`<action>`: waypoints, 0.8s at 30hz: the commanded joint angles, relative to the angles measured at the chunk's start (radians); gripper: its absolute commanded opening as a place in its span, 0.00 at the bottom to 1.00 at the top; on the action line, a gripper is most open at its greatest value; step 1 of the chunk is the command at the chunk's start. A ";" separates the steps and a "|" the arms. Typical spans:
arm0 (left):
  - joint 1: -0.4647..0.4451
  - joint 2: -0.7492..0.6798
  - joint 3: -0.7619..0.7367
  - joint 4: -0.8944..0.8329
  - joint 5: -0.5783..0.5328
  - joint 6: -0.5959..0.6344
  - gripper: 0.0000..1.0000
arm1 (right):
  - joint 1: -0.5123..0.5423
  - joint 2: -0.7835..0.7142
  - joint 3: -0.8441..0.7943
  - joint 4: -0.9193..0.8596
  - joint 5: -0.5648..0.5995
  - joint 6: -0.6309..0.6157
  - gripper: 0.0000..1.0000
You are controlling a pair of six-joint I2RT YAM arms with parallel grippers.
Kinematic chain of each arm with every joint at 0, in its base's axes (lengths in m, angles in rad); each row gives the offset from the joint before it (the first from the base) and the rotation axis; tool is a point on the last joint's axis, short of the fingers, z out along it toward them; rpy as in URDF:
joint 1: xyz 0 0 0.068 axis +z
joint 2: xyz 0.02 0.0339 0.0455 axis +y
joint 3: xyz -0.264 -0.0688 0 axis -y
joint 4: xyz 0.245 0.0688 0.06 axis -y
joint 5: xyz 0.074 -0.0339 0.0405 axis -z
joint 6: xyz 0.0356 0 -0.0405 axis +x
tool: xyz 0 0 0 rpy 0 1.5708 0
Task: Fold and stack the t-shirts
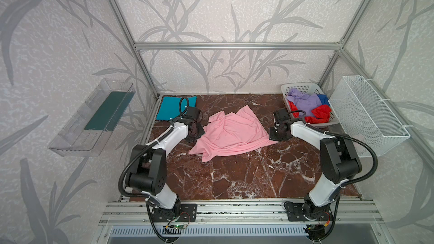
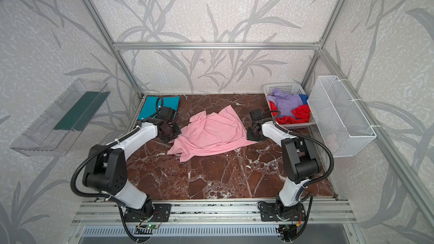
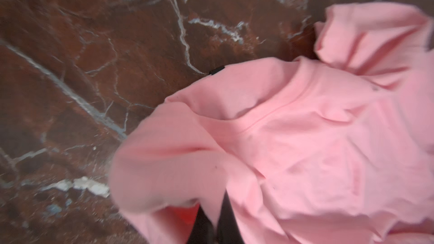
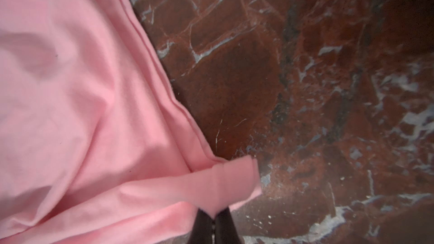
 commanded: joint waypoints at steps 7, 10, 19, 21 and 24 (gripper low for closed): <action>-0.079 -0.461 -0.023 -0.320 -0.065 -0.040 0.00 | -0.026 -0.290 -0.037 -0.076 0.062 -0.004 0.00; -0.083 -0.562 -0.073 -0.341 -0.090 -0.064 0.00 | -0.030 -0.382 -0.081 -0.050 0.084 -0.002 0.00; -0.046 -0.311 -0.120 -0.080 -0.149 0.041 0.00 | -0.031 -0.305 -0.036 -0.042 0.081 -0.019 0.00; -0.029 -0.179 -0.104 -0.021 -0.158 0.053 0.00 | -0.031 -0.262 -0.035 -0.020 0.078 -0.014 0.00; -0.003 0.019 -0.024 -0.004 -0.171 0.041 0.00 | -0.031 -0.204 -0.019 -0.008 0.067 -0.012 0.00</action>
